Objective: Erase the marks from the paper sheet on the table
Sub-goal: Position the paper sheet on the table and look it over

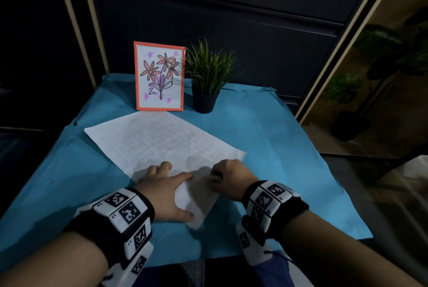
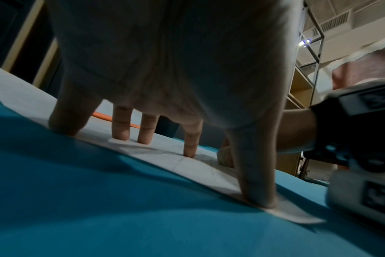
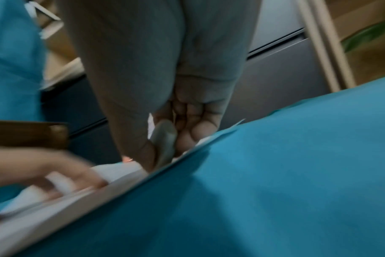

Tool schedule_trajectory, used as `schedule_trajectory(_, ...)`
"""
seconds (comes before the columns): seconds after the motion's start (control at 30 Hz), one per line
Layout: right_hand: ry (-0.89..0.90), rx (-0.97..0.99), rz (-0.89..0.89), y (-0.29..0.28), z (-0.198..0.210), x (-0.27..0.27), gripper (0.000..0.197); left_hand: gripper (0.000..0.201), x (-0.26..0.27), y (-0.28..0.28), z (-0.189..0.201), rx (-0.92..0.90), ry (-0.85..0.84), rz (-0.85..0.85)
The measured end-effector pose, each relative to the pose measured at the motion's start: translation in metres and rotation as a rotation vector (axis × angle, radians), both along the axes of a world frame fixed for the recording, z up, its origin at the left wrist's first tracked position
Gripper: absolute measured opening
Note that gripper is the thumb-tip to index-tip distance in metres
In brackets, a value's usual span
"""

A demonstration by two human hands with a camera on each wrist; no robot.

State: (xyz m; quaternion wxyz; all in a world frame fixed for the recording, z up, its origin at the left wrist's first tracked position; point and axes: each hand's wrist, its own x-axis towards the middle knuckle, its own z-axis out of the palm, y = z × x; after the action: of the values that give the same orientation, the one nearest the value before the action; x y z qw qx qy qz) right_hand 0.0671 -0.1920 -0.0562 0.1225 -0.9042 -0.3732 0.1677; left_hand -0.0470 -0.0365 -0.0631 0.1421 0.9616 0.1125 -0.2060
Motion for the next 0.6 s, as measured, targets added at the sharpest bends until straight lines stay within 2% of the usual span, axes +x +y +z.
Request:
schedule_trajectory(0.07, -0.015, -0.001, -0.070, -0.003, 0.001, 0.011, 0.028, 0.095, 0.000, -0.002, 0.000, 0.009, 0.007, 0.001)
schedule_trajectory(0.13, -0.023, 0.001, -0.082, -0.001, 0.003, 0.014, 0.025, 0.096, 0.000, -0.001, 0.001, 0.020, 0.006, 0.000)
schedule_trajectory(0.2, -0.027, 0.011, -0.047, 0.001, 0.004, 0.009, 0.017, 0.098, 0.000, 0.000, 0.000, 0.016, 0.006, -0.002)
schedule_trajectory(0.37, 0.003, -0.011, 0.105, 0.008, -0.006, -0.017, 0.021, 0.095, -0.001, 0.001, 0.001, -0.011, -0.001, -0.007)
schedule_trajectory(0.6, -0.042, 0.002, -0.039, 0.002, 0.001, 0.009, 0.015, 0.106, -0.003, 0.000, 0.003, 0.014, 0.034, -0.015)
